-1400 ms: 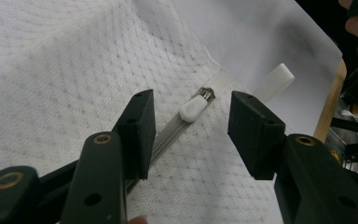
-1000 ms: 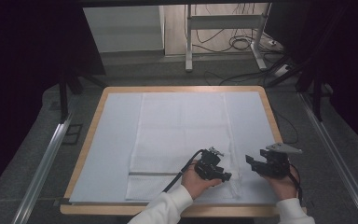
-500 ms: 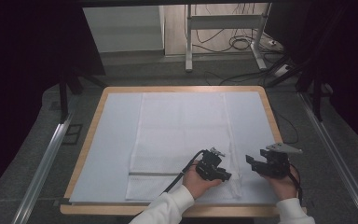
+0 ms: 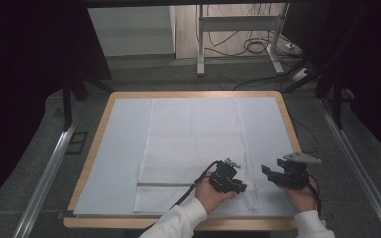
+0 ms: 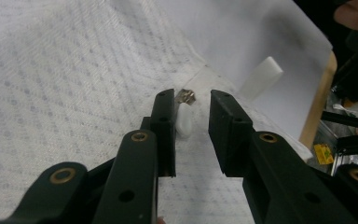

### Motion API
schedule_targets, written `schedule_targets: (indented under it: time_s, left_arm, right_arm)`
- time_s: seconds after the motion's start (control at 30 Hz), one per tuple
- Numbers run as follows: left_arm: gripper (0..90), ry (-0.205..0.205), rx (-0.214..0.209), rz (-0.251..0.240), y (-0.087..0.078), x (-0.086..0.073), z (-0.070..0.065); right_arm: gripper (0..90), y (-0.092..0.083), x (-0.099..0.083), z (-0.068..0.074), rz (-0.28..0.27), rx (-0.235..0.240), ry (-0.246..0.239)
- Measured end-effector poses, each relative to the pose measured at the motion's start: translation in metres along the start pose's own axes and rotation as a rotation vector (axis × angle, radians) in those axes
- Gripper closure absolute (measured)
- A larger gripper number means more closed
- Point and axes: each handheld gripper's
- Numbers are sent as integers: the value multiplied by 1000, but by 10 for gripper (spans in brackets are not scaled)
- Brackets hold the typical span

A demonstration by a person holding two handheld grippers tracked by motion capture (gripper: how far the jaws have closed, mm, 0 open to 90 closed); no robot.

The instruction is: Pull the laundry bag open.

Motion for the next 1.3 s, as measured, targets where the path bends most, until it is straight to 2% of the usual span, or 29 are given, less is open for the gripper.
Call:
schedule_targets:
  time_s: [0.3,0.57,0.7,0.9,1.3]
  left_arm:
    - [776,-6,1,-6,2,1,2]
    - [768,17,16,-13,2,-1,-2]
    - [810,41,38,-14,3,-2,-3]
    - [826,52,35,-17,2,-2,-3]
    - [835,45,10,-26,-4,1,1]
  right_arm:
    - [322,0,0,-1,1,-2,3]
    - [322,0,0,-1,0,-3,2]
    - [322,0,0,-1,1,-3,-2]
    - [322,0,0,-1,-1,-4,0]
    - [322,-1,0,0,5,9,1]
Point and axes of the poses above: each handheld gripper's, and its own axes: y roughly forward along the jaws, x roughly out of its top, z roughly to its left, and after that the axes turned 5 degrees about x, right-handed
